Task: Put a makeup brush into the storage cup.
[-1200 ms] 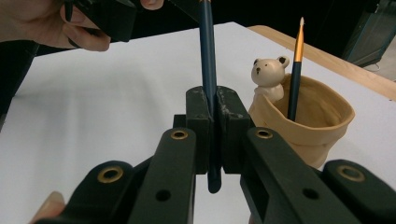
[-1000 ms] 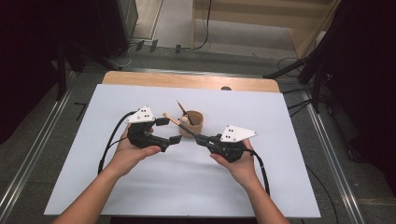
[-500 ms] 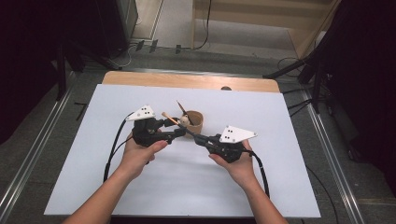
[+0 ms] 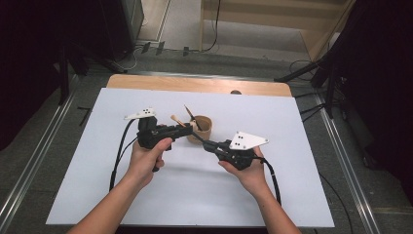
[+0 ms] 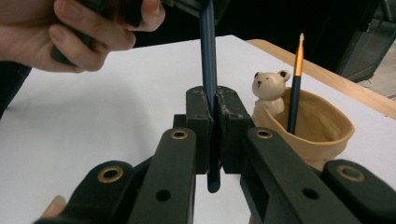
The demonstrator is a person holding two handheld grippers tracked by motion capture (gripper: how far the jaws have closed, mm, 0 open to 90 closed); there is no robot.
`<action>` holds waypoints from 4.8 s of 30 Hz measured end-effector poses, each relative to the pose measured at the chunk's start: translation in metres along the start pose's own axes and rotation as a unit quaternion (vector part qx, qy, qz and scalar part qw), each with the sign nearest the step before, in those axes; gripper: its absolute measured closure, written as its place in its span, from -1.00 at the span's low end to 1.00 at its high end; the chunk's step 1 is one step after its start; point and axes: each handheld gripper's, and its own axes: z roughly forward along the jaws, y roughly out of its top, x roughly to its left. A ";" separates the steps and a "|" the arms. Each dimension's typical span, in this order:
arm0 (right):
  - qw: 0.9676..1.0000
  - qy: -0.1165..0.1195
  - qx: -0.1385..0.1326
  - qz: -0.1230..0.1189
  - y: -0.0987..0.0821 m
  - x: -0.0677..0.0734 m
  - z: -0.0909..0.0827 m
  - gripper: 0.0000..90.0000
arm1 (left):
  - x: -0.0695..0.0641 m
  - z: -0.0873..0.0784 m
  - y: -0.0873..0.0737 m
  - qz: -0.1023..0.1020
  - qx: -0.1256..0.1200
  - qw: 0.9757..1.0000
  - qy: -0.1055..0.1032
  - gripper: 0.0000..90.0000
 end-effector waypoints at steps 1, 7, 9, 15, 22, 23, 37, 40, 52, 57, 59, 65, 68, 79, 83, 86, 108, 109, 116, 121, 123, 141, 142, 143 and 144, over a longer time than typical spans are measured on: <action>1.000 0.004 0.002 -0.007 0.000 0.001 0.002 0.91 | -0.001 0.000 0.000 0.001 -0.003 1.000 -0.012 0.87; 0.999 0.010 0.020 0.035 0.004 0.004 0.000 -0.75 | -0.009 -0.001 0.003 0.044 0.010 0.999 0.002 0.88; 0.999 -0.001 0.026 0.046 0.005 0.005 -0.002 -1.00 | -0.009 -0.002 0.004 0.049 0.013 0.999 0.009 0.88; 0.998 -0.032 0.018 0.047 0.004 0.002 -0.011 -1.00 | -0.012 -0.002 0.007 0.082 0.019 0.995 0.045 0.88; 0.997 -0.052 0.006 0.057 -0.005 -0.003 -0.026 -1.00 | -0.017 0.001 0.013 0.123 0.028 0.988 0.092 0.88; 0.997 -0.055 0.006 0.058 -0.007 -0.003 -0.028 -1.00 | -0.018 0.002 0.015 0.131 0.032 0.986 0.099 0.88; 0.993 -0.093 0.005 0.066 -0.032 -0.008 -0.072 -1.00 | -0.022 0.012 0.033 0.159 0.041 0.978 0.131 0.88; 0.993 -0.098 0.008 0.071 -0.039 -0.008 -0.081 -1.00 | -0.022 0.015 0.037 0.159 0.040 0.978 0.132 0.88; 0.990 -0.116 0.006 0.078 -0.054 -0.009 -0.109 -1.00 | -0.022 0.022 0.049 0.162 0.039 0.975 0.148 0.88; 0.989 -0.126 0.001 0.080 -0.056 -0.009 -0.116 -1.00 | -0.021 0.025 0.053 0.164 0.035 0.974 0.151 0.88; 0.988 -0.130 0.000 0.081 -0.057 -0.010 -0.119 -1.00 | -0.020 0.026 0.055 0.164 0.033 0.974 0.153 0.88; 0.987 -0.134 -0.002 0.085 -0.061 -0.011 -0.123 -1.00 | -0.018 0.032 0.059 0.164 0.033 0.972 0.164 0.89; 0.987 -0.134 -0.004 0.084 -0.062 -0.011 -0.122 -1.00 | -0.014 0.036 0.057 0.161 0.037 0.972 0.166 0.88; 0.988 -0.133 -0.002 0.078 -0.063 -0.008 -0.114 -1.00 | -0.007 0.060 0.047 0.182 0.069 0.960 0.204 0.88; 0.988 -0.133 -0.004 0.079 -0.064 -0.008 -0.117 -1.00 | -0.005 0.067 0.043 0.181 0.082 0.959 0.200 0.88; 0.988 -0.134 -0.006 0.082 -0.064 -0.008 -0.118 -1.00 | -0.004 0.072 0.038 0.182 0.095 0.957 0.206 0.88; 0.988 -0.132 -0.002 0.085 -0.064 -0.009 -0.115 -1.00 | 0.003 0.064 0.032 0.141 0.085 0.972 0.165 -1.00; 0.987 -0.133 -0.004 0.088 -0.064 -0.009 -0.116 -1.00 | 0.003 0.061 0.033 0.140 0.081 0.974 0.162 -1.00; 0.985 -0.146 -0.005 0.091 -0.065 -0.011 -0.120 -1.00 | 0.002 0.039 0.029 0.140 0.056 0.973 0.175 -1.00; 0.985 -0.148 -0.005 0.094 -0.065 -0.012 -0.120 -1.00 | 0.001 0.022 0.025 0.145 0.045 0.972 0.179 -1.00; 0.985 -0.148 -0.001 0.089 -0.066 -0.012 -0.119 -1.00 | 0.000 0.015 0.023 0.148 0.042 0.971 0.182 -1.00; 0.983 -0.155 0.003 0.095 -0.068 -0.013 -0.118 -1.00 | 0.005 -0.046 0.003 0.152 -0.001 0.968 0.198 -1.00; 0.983 -0.155 0.003 0.095 -0.069 -0.013 -0.118 -1.00 | 0.005 -0.049 0.002 0.150 -0.003 0.969 0.198 -1.00; 0.983 -0.156 0.004 0.094 -0.069 -0.013 -0.118 -1.00 | 0.006 -0.053 0.000 0.151 -0.003 0.968 0.201 -1.00; 0.983 -0.157 0.004 0.097 -0.069 -0.013 -0.118 -1.00 | 0.006 -0.057 -0.001 0.151 -0.005 0.967 0.203 -1.00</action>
